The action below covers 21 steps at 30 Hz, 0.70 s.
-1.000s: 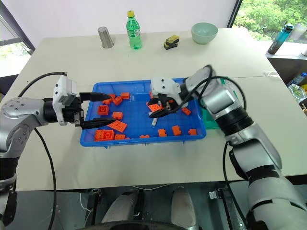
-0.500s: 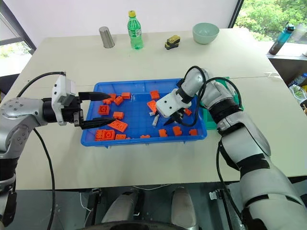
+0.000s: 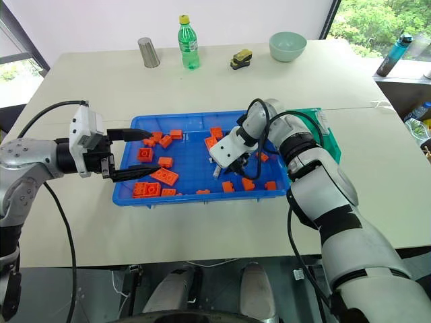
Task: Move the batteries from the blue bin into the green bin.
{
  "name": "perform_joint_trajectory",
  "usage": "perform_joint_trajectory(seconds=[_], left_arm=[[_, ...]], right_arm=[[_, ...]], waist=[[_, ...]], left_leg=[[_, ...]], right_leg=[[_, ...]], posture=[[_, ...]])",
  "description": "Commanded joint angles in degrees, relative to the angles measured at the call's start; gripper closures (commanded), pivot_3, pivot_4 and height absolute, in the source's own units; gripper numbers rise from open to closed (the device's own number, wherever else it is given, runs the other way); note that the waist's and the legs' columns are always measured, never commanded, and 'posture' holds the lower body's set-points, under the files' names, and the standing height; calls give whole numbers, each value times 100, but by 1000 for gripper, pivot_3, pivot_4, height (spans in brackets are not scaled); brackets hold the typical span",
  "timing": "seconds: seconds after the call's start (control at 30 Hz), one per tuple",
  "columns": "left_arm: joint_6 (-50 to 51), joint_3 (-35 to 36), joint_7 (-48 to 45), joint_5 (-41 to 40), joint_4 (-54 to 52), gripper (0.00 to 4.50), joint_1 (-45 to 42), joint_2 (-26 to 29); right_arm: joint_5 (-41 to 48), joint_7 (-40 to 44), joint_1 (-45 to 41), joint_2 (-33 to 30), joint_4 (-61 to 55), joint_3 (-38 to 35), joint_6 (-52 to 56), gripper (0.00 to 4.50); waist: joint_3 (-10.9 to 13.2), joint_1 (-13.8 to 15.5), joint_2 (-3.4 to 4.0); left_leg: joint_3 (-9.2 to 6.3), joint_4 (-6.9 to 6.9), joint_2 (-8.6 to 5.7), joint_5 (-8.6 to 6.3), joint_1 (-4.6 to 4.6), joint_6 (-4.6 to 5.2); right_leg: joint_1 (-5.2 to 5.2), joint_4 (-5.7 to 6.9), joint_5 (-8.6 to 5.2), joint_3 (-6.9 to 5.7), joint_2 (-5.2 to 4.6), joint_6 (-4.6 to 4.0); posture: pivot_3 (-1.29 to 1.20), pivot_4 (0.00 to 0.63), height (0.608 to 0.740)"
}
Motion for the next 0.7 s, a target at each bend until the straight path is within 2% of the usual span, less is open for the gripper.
perform_joint_trajectory(seconds=[0.03, 0.07, 0.17, 0.27, 0.43, 0.53, 0.57, 0.7], left_arm=[[15, 270, 56, -116, -198, 0, -31, 103], [24, 291, 70, -127, -213, 0, -22, 109], [35, 330, 86, -134, -216, 0, -10, 120], [36, 357, 86, -134, -194, 0, 2, 131], [16, 299, 91, -114, -105, 0, -67, 116], [18, 253, 86, -125, -86, 0, -113, 80], [15, 240, 81, -129, -88, 0, -115, 69], [-31, 178, 68, -125, -106, 0, -54, 1]], right_arm=[[-220, -131, -64, 143, 141, 74, -138, 2137], [-236, -116, -40, 177, 159, 71, -162, 2137], [-229, -1, 24, 196, 168, 53, -232, 2993], [-205, 104, 94, 145, 115, 7, -325, 4475], [16, 216, 182, 38, -81, -240, -192, 4475], [524, 465, 307, -127, -623, -617, 277, 4475], [774, 558, 396, -195, -986, -799, 686, 4475], [1931, 466, 1199, -787, -3722, -1834, 3960, 4475]], waist=[[0, -14, 0], [0, -20, 0], [0, -60, 0], [0, -89, 0], [0, -95, 0], [0, -87, 0], [0, -86, 0], [1, -69, 2]], left_leg=[[-1, 0, 0, 0, 2, 0], [-3, -1, 0, 0, 4, 0], [-8, -2, 0, 0, 6, -1], [-14, -2, -1, 0, 6, -1], [-16, -5, 0, 1, 8, -3], [-17, -5, -1, 1, 8, -3], [-17, -5, -1, 1, 8, -3], [-17, -4, -2, 1, 4, -2]], right_leg=[[1, 1, 0, 0, 0, 0], [3, 1, 0, 0, 0, 0], [7, 2, 0, 0, 1, 0], [9, 4, 0, -1, 1, 0], [10, 4, 0, -3, 2, 0], [11, 4, 0, -3, 2, 0], [11, 4, 0, -3, 2, 0], [8, 5, 0, -3, 0, 0]], posture=[[0, 150, 727], [0, 150, 727], [0, 150, 727], [0, 150, 727], [0, 150, 727], [0, 150, 727], [0, 150, 727], [0, 150, 727]])
